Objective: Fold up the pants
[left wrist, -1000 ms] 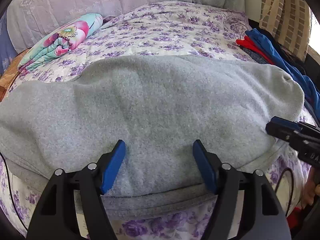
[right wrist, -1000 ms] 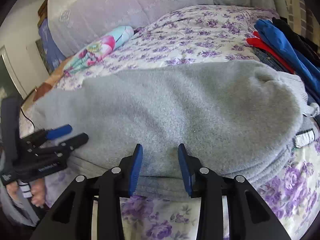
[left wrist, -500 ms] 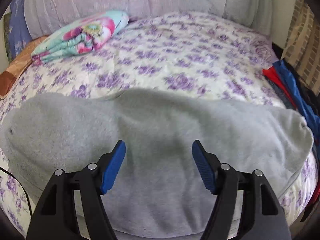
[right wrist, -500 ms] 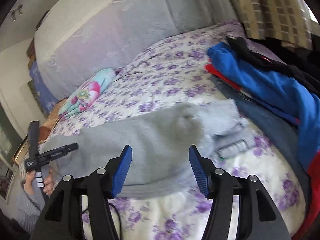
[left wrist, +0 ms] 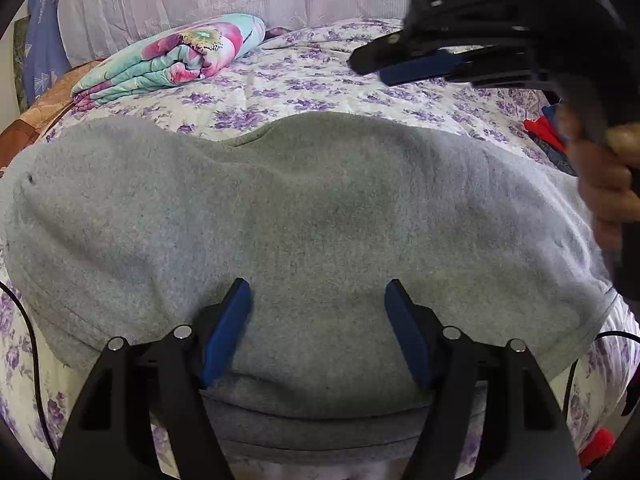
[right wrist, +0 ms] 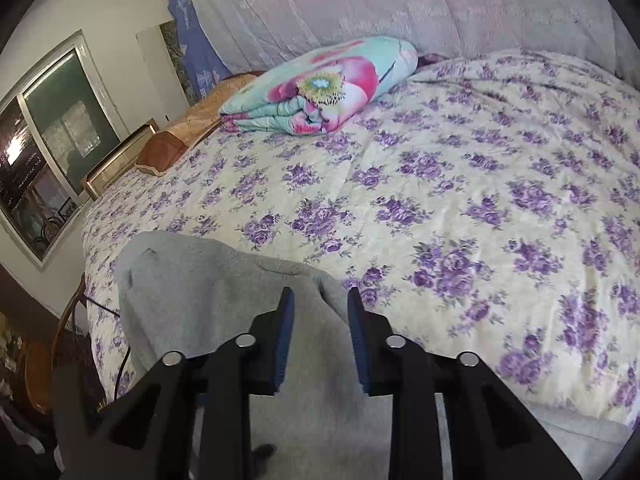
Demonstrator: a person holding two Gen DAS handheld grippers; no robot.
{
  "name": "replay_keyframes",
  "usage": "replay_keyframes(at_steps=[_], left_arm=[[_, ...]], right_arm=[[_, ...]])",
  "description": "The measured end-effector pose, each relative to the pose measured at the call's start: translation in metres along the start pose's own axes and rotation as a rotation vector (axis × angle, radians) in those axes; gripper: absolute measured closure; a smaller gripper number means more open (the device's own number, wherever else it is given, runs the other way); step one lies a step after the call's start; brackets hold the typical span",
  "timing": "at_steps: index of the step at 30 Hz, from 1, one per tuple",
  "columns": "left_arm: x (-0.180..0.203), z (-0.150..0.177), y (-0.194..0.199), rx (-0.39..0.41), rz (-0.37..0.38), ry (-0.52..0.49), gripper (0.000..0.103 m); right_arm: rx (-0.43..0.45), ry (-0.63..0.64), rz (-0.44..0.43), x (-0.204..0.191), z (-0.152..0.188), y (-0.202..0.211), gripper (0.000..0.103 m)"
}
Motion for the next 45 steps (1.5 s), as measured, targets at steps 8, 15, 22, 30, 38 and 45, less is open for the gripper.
replay_keyframes(at_steps=[8,15,22,30,38,45], left_arm=[[0.002,0.001,-0.001,0.004,0.035,-0.011,0.026],[0.004,0.001,-0.002,0.004,0.039,-0.016,0.024],[0.005,0.002,-0.001,0.004,0.039,-0.014,0.024],[0.004,0.003,-0.001,0.004,0.036,-0.019,0.024],[0.004,0.003,-0.001,0.004,0.038,-0.023,0.022],[0.005,0.001,-0.005,-0.001,0.035,-0.033,0.019]], right_arm=[[-0.142,0.05,0.023,-0.009,0.037,-0.056,0.094],[-0.184,0.074,0.086,0.006,0.026,-0.085,0.095],[-0.024,0.095,0.067,-0.012,0.004,-0.049,0.095],[-0.156,0.065,0.076,-0.005,0.032,-0.094,0.102],[-0.08,0.091,0.069,-0.016,0.02,-0.046,0.058],[-0.143,0.078,0.124,0.0,0.039,-0.083,0.047]])
Point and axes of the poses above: each gripper's, at about its wrist camera, not at the fingertips, and y roughly against the way its jaws point, x to its right, z to its underside, the point moved 4 cm from there along -y, roughly the way its jaws point, and after that the axes turned 14 degrees about x, right-handed, at the moved point
